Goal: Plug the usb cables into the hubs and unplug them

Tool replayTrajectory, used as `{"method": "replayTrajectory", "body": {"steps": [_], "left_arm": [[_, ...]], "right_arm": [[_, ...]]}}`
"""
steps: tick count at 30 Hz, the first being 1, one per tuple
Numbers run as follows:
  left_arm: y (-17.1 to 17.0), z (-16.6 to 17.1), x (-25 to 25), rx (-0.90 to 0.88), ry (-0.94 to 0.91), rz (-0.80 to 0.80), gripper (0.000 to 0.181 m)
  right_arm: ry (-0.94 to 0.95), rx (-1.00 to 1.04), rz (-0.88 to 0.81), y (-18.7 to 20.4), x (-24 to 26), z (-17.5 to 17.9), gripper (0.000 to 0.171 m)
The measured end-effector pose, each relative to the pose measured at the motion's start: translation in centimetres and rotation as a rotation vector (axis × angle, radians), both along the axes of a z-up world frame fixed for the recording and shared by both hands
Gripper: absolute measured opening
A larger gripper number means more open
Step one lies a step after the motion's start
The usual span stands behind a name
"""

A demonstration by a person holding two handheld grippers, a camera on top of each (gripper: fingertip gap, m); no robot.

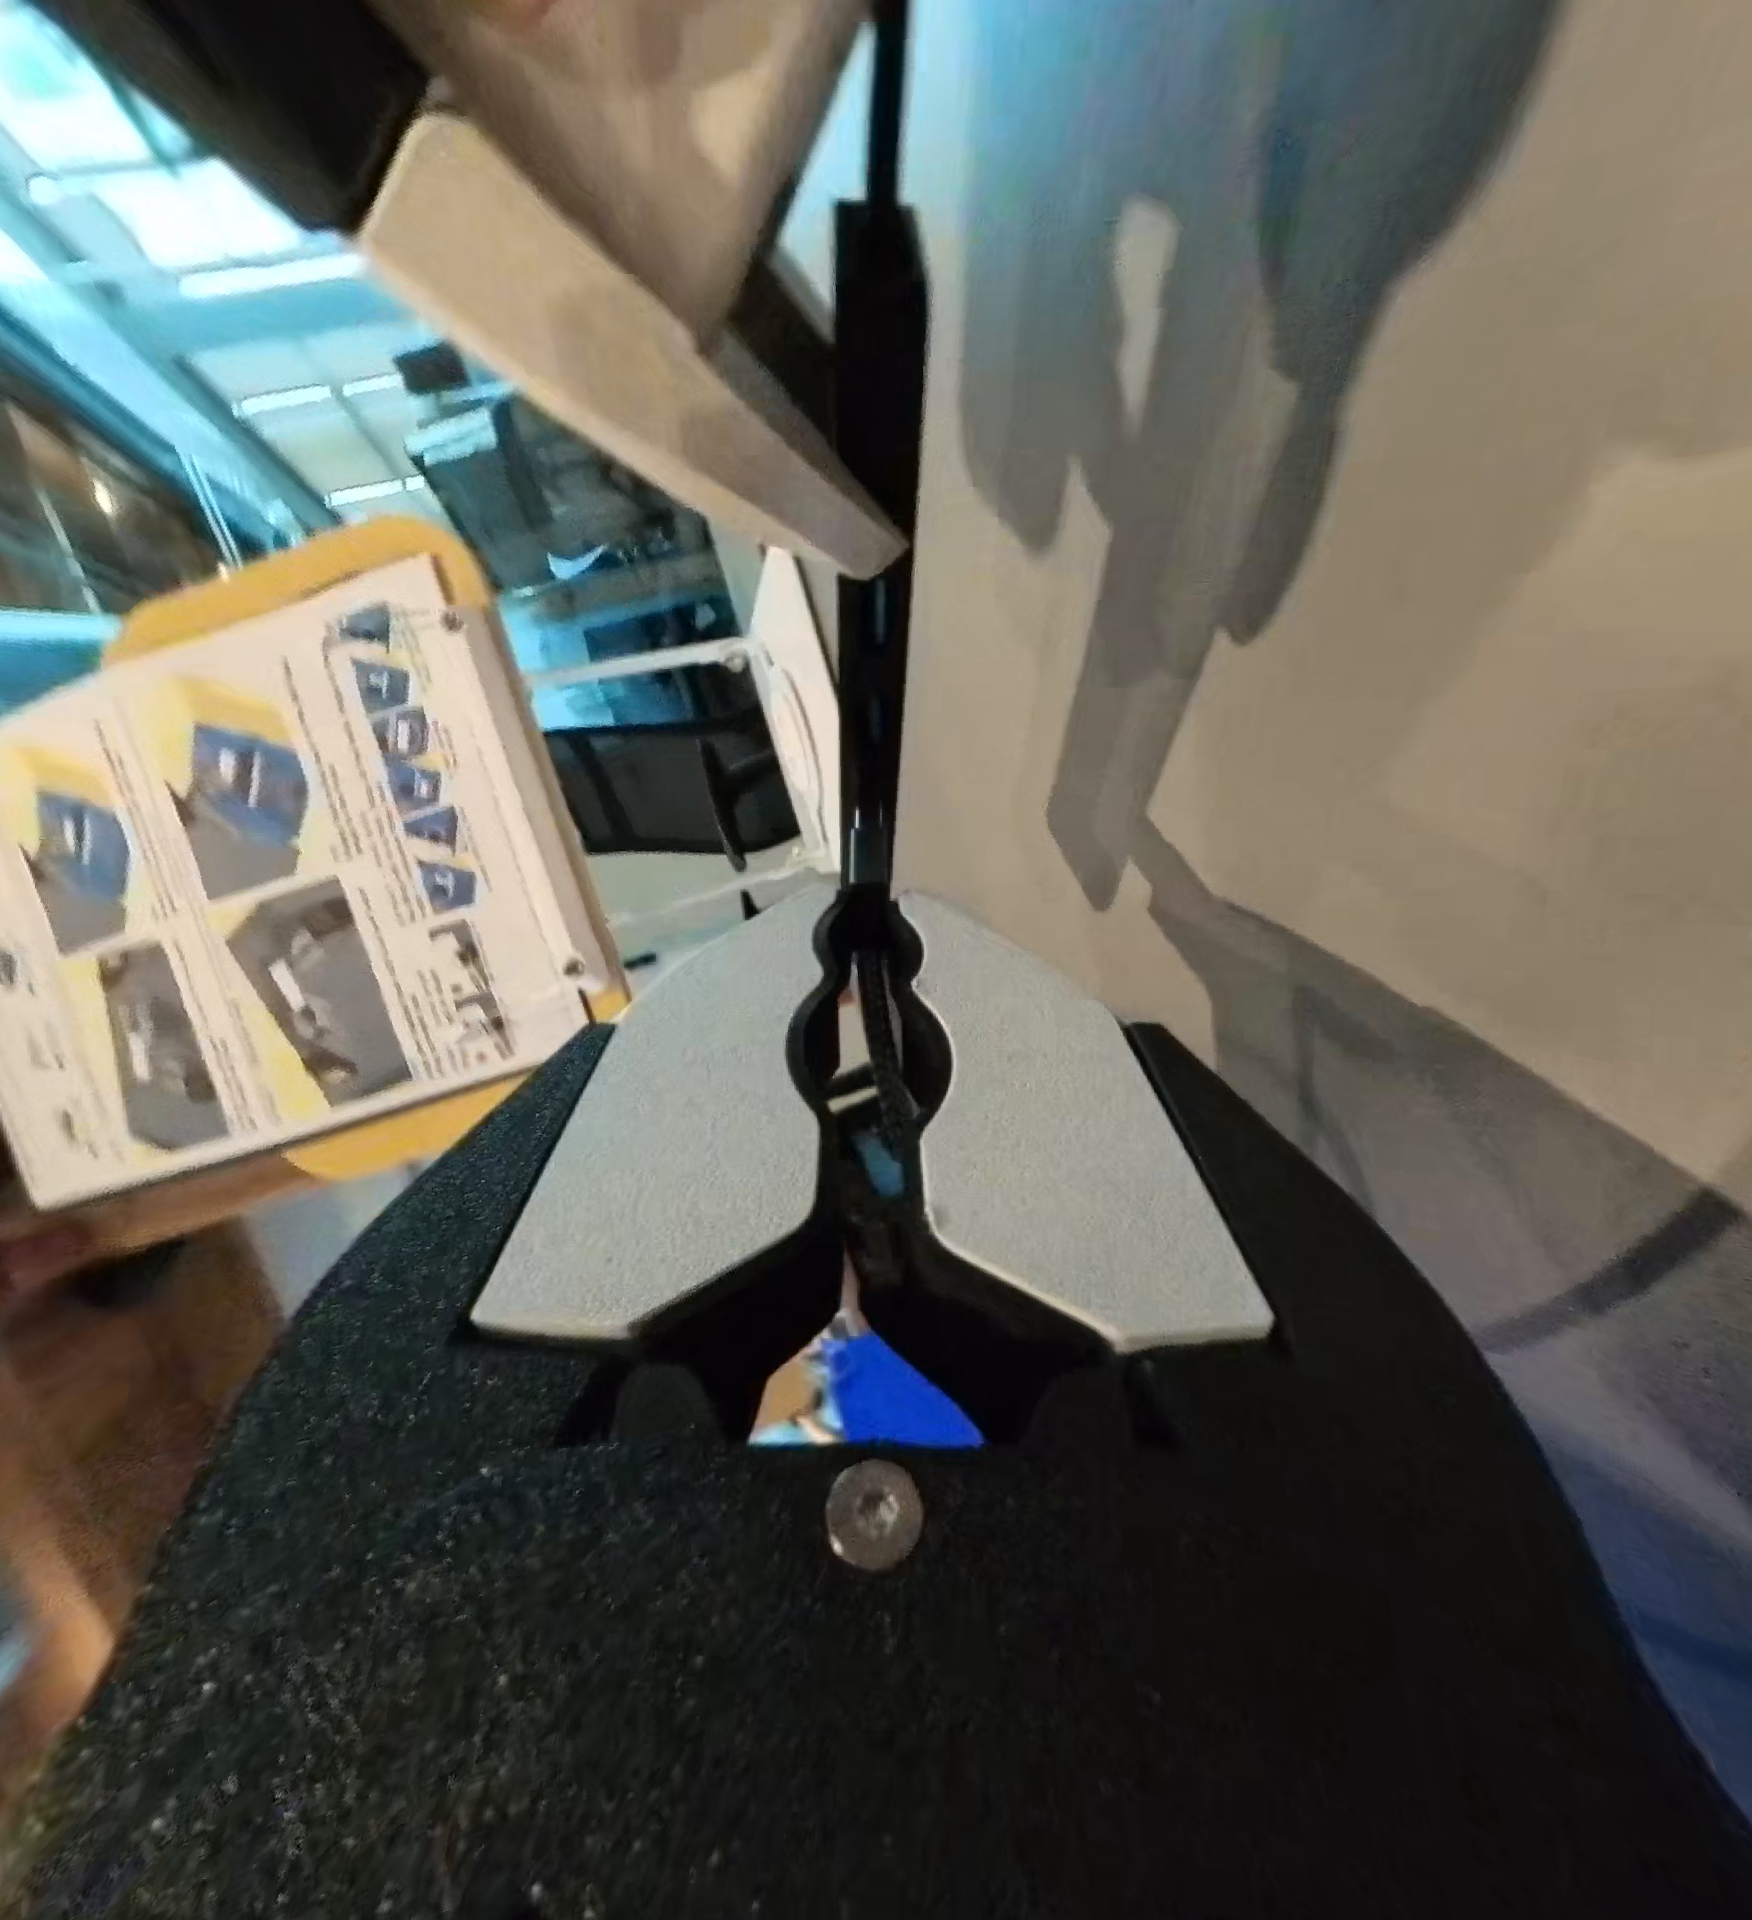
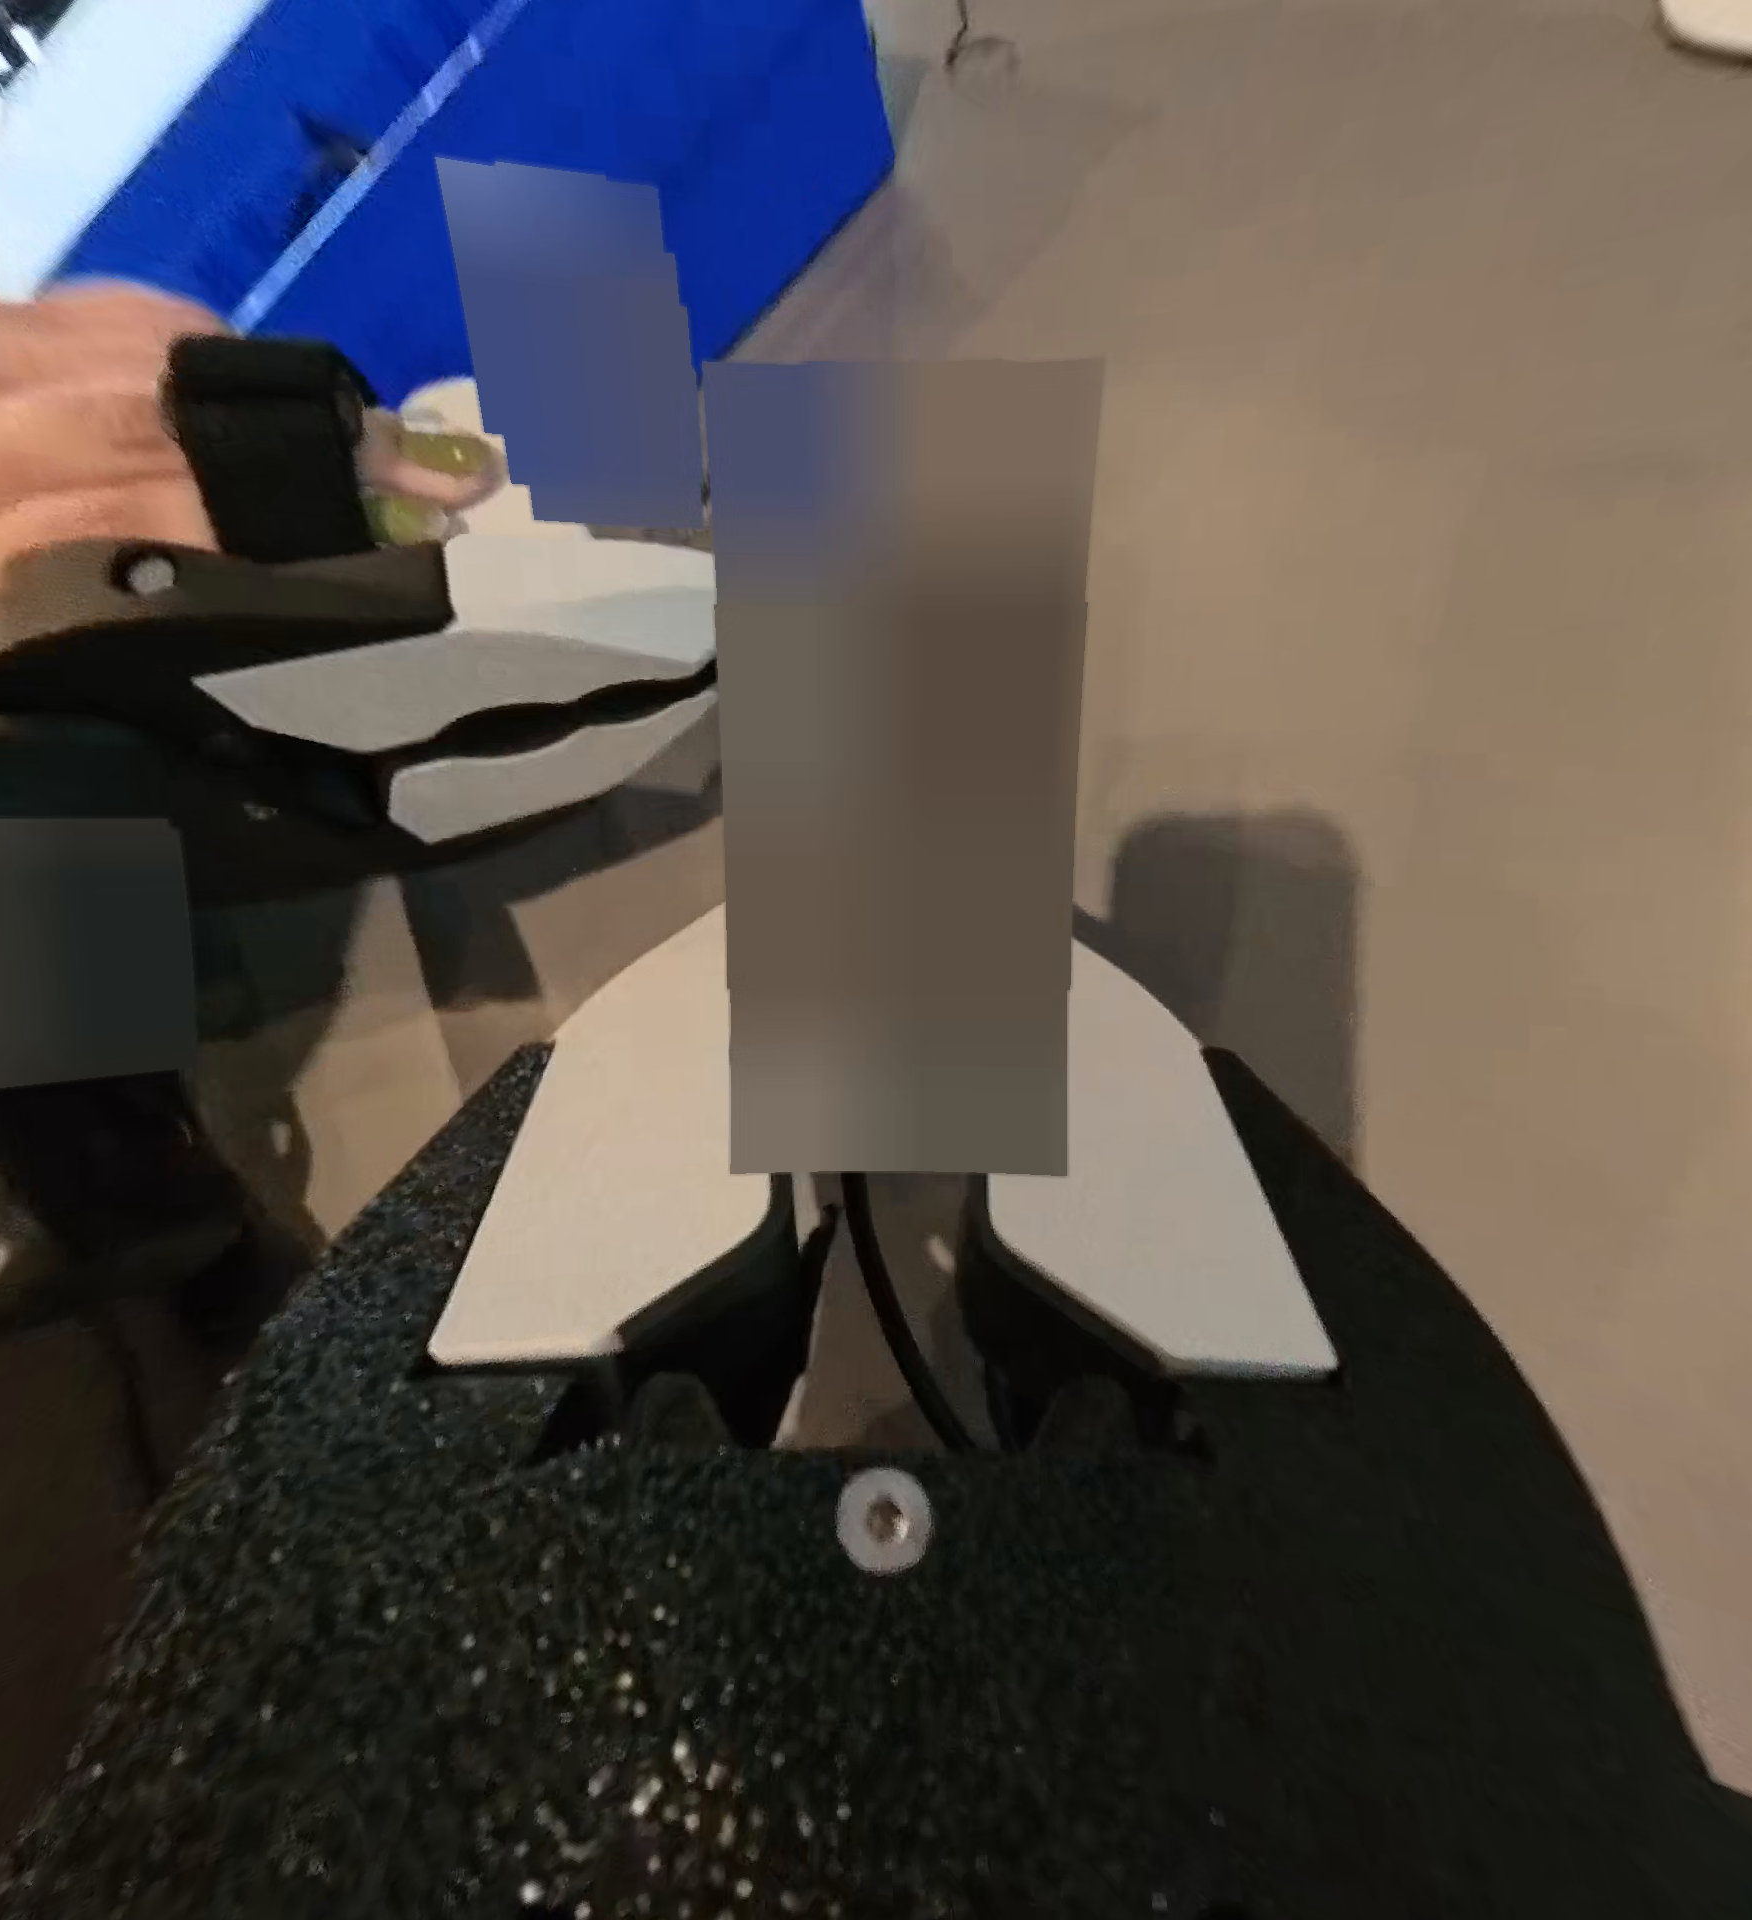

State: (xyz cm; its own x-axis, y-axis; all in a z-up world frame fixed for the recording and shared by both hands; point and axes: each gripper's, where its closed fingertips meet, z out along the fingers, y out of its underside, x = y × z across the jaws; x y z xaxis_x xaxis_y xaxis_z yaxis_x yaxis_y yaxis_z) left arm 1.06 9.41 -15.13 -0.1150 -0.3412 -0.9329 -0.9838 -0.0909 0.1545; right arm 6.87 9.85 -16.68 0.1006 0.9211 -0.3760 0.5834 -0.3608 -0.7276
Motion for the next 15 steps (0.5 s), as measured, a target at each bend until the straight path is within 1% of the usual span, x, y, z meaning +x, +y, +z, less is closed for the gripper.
{"method": "replayTrajectory", "body": {"steps": [1,4,7,8,11,12,13,15], "left_arm": [[0.1,0.4,0.0,0.014,-0.045,0.023,0.006],[0.3,1.0,-0.1,0.053,-0.151,0.081,0.006],[0.5,1.8,0.1,0.111,-0.197,0.100,0.007],[0.5,2.2,0.1,0.130,-0.189,0.097,0.006],[0.6,3.6,-0.6,0.198,-0.026,0.096,0.006],[0.6,3.7,-1.0,0.202,-0.010,0.101,0.006],[0.6,3.6,-1.2,0.190,-0.047,0.114,0.006],[0.6,3.5,-0.9,0.167,-0.211,0.125,0.006]], "right_arm": [[0.031,-0.013,-0.011,0.1,-0.1,0.5,0.032],[0.106,-0.006,-0.032,0.6,-0.2,1.6,0.033],[0.174,0.012,-0.049,1.2,-0.1,2.7,0.032],[0.197,0.011,-0.053,1.3,-0.1,3.1,0.032],[0.224,-0.001,-0.109,2.5,0.6,3.5,0.032],[0.240,-0.026,-0.118,2.8,0.8,3.6,0.032],[0.271,-0.056,-0.124,3.0,0.9,4.0,0.032],[0.324,-0.075,-0.128,3.2,1.0,4.7,0.032]]}}
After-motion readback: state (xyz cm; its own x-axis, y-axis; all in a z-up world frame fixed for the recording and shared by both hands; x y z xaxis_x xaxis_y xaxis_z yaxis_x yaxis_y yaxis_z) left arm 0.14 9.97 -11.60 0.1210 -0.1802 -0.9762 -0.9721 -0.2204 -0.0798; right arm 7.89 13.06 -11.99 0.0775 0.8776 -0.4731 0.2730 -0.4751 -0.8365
